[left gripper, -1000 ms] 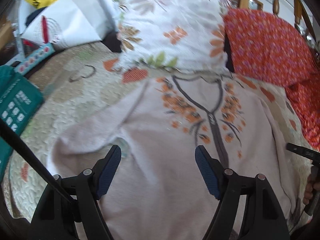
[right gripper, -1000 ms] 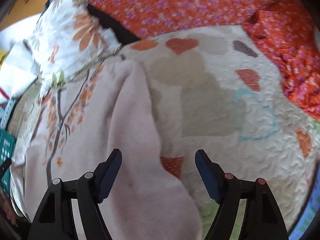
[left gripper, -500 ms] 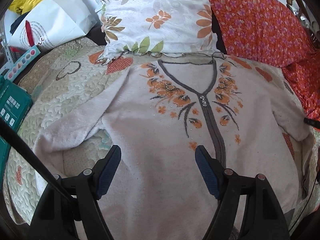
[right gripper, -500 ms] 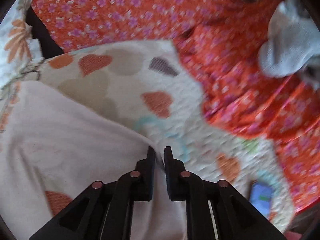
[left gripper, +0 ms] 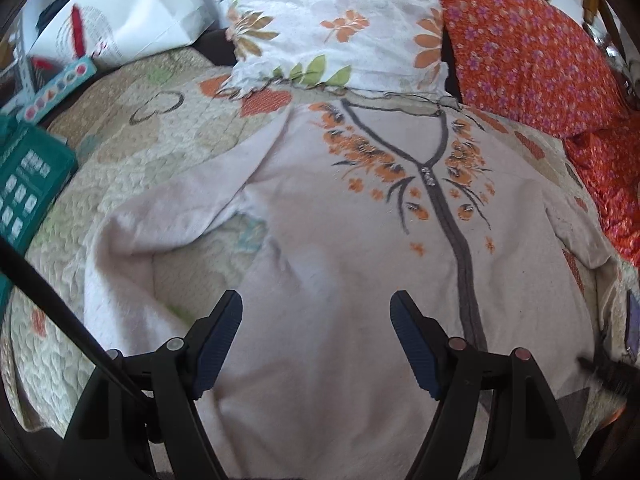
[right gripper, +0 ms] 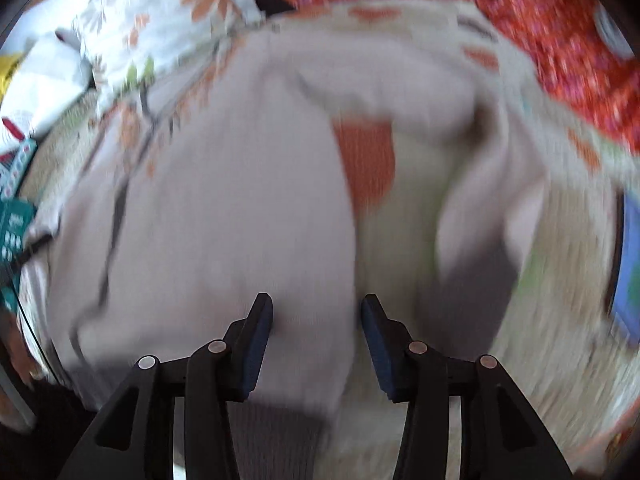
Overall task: Fold small clothes
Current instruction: 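Grasp the grey sleeve cuff with the right gripper and fold it across the body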
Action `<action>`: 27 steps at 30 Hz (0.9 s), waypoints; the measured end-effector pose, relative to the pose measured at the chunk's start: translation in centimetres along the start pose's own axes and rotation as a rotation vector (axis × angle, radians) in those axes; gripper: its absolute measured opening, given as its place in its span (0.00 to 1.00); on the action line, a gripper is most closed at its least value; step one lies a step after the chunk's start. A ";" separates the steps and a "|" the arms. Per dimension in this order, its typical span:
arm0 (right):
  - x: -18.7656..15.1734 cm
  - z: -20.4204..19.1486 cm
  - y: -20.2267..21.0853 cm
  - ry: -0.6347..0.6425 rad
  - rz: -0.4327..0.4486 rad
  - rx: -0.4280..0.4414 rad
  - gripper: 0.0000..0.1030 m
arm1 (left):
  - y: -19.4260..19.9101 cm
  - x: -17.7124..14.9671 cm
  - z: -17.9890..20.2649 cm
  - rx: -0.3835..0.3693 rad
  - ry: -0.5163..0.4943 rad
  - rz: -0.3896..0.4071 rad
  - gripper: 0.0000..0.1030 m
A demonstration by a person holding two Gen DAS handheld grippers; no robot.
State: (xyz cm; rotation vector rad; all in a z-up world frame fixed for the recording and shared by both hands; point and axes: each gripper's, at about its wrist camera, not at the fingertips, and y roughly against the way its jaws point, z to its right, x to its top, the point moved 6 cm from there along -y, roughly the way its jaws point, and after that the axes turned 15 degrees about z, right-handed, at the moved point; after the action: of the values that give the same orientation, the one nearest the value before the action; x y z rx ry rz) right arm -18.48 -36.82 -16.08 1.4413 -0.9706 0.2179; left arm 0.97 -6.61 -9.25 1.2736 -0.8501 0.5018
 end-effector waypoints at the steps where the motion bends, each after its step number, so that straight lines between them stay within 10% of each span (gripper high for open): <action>1: -0.2 -0.1 0.2 0.006 0.019 -0.001 0.50 | 0.1 -0.1 -0.3 0.001 0.017 0.000 0.73; 3: -1.1 -1.2 0.8 -0.017 0.009 0.054 0.41 | 0.3 0.0 -0.8 0.000 0.056 0.004 0.73; 4: -1.1 -1.8 0.8 -0.034 -0.003 0.102 0.12 | 0.4 0.0 -0.8 -0.002 0.063 0.007 0.73; 8: -2.4 -1.4 2.0 -0.066 -0.027 0.100 0.06 | 1.3 0.6 -0.2 -0.006 0.063 0.039 0.73; 14: -5.4 2.1 5.3 -0.147 -0.104 0.091 0.09 | 2.5 1.5 0.8 -0.038 0.044 0.072 0.73; 18: -1.5 4.9 7.5 -0.193 0.022 0.020 0.24 | 2.1 1.5 1.3 -0.070 0.062 0.046 0.73; 20: 0.7 6.6 7.4 -0.160 0.070 -0.076 0.45 | 2.1 1.3 1.3 -0.075 0.067 0.041 0.73; 27: 1.6 5.4 3.3 0.082 -0.006 -0.106 0.48 | 1.6 0.8 1.1 -0.070 0.083 0.020 0.73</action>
State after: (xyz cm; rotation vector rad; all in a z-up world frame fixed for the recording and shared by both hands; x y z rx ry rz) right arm -21.94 -41.74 -13.50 1.3278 -0.8977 0.2163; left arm 0.00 -7.37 -7.59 1.1738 -0.8041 0.5332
